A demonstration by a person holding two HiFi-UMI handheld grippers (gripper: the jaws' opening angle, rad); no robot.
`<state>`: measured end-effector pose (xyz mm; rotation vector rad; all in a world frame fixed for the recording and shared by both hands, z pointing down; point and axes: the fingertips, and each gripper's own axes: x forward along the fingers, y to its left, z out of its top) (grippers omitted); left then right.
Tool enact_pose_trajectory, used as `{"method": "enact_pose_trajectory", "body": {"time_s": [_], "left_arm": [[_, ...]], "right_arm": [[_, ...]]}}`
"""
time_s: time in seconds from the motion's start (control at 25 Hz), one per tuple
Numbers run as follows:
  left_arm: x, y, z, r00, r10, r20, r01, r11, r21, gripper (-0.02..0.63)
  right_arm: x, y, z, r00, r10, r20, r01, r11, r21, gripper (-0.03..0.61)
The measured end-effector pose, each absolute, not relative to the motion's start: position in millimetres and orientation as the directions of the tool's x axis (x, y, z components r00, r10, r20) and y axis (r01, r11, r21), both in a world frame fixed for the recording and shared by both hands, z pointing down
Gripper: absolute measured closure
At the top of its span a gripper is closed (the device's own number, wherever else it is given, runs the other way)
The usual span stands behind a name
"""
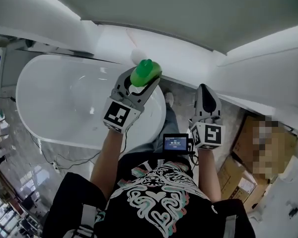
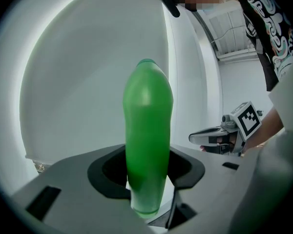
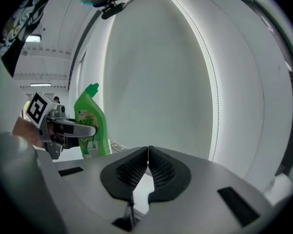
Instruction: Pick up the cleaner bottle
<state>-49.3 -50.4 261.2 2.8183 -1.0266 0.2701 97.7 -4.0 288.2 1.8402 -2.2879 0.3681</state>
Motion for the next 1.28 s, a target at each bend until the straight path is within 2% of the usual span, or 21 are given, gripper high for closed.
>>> {"method": "enact_pose_trajectory", "body": {"time_s": [0.28,0.84,1.28], "left_arm": [[-66,-21,226,0.738,-0.62,0.267,-0.65,-0.76,0.031,0.414],[-69,24,163,0.737,-0.632,0.241,-0.655,-0.755,0.023,0.414],[-68,38,149,0.753,-0.618,0.226,-0.641,-0.767,0.034,0.414]], "right_arm": [[98,26,249,-0.194,-0.946,0.259,-0.981,0.185,-0.058,0.552],[100,54,188,-0.145,-0.968,0.205,-0.989,0.139,-0.044,0.552],[94,62,168,-0.132,-0.976,0.172,-0.991,0.128,-0.033,0.552]]}}
